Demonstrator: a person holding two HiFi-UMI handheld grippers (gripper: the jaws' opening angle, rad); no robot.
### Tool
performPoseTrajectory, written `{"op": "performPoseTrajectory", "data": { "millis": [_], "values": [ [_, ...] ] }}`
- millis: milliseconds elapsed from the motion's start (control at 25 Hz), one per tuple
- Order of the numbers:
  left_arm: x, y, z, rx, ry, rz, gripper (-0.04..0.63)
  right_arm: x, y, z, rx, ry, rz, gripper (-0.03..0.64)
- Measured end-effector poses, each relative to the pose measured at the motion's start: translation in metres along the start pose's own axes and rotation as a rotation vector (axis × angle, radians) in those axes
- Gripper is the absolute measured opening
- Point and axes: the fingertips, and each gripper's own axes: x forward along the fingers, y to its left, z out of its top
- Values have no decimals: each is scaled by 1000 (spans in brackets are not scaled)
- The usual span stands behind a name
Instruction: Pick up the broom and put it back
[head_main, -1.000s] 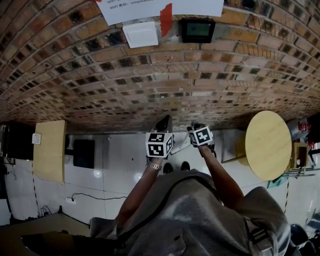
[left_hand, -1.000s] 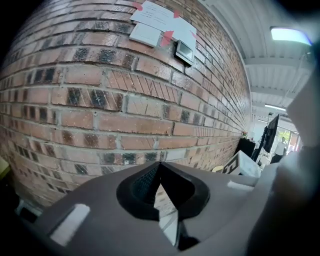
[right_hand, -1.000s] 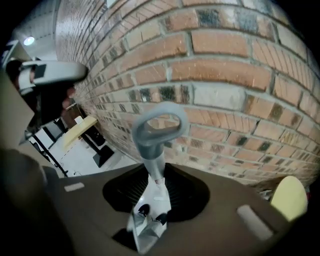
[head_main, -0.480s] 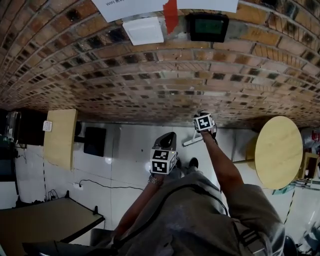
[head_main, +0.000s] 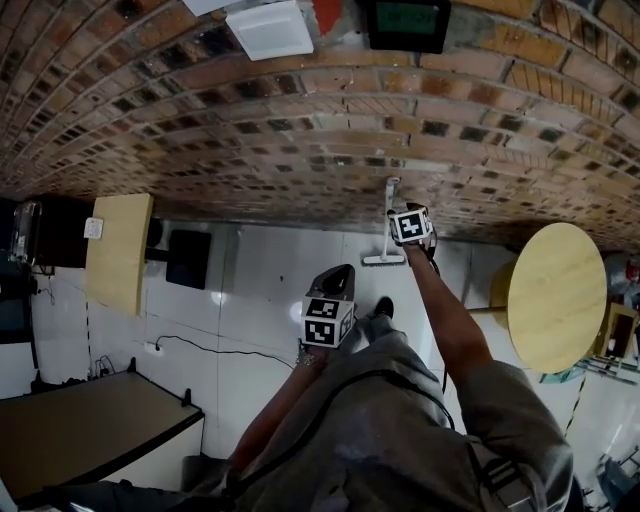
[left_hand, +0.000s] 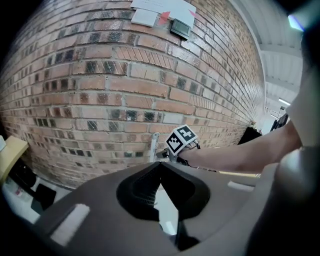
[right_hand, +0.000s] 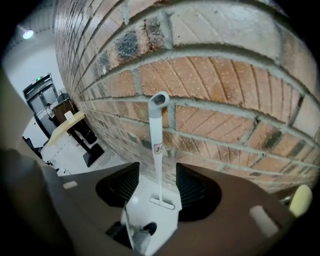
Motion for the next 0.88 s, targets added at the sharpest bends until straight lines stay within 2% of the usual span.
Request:
{"op": "performPoseTrajectory", "data": {
  "millis": [200, 360, 520, 600, 720, 880],
  "values": [
    [-6, -9, -1, 28, -12, -32, 0, -67, 44, -20, 139, -126, 83, 171],
    [-15, -20, 19, 65, -80, -88, 0, -134, 88, -18, 208, -281, 136, 32],
    [-48, -30, 10, 92, -116, -143, 0, -190, 141, -29, 240, -362, 153, 11],
    [-69, -31, -5, 111, -124, -157, 0, -216, 168, -35, 237, -400, 143, 4],
    [-98, -20, -30, 130, -120, -159, 0, -251, 212, -42, 180, -429, 98, 2],
    [-128, -4, -57, 86, -115, -164, 0, -287, 275, -59, 95, -425, 97, 2]
  ]
}}
